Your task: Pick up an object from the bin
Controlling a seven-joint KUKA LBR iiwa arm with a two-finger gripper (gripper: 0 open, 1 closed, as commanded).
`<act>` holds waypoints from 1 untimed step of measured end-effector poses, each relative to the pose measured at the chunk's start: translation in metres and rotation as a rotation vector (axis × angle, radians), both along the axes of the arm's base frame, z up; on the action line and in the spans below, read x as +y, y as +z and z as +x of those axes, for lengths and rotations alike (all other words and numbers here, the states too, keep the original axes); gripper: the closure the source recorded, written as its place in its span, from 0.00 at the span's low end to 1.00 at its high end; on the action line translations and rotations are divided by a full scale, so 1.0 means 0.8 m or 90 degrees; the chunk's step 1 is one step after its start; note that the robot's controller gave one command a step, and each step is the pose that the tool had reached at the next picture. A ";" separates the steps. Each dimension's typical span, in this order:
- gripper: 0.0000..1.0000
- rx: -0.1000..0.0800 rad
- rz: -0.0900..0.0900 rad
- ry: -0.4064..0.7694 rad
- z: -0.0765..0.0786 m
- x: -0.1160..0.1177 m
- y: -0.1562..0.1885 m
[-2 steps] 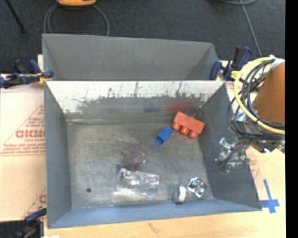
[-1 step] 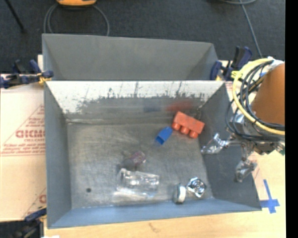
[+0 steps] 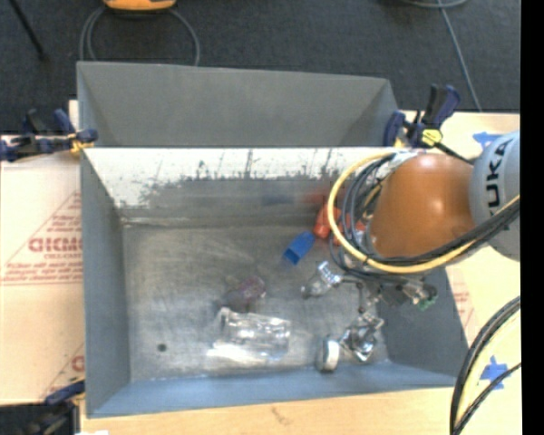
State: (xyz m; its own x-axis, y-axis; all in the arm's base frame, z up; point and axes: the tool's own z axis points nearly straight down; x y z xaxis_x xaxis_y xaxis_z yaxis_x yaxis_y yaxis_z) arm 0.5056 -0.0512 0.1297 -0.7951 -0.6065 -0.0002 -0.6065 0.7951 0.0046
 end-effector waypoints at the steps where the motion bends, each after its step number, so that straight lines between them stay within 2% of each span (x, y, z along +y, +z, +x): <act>1: 0.00 -0.005 0.001 -0.244 0.083 0.119 0.026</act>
Offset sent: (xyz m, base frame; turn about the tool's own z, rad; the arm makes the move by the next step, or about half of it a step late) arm 0.0649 0.0931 0.0192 0.3879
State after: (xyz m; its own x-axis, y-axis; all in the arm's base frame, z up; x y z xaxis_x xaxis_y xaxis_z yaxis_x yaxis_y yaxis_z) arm 0.5724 0.0439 0.1503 -0.9644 -0.2644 -0.0080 -0.2645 0.9644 0.0020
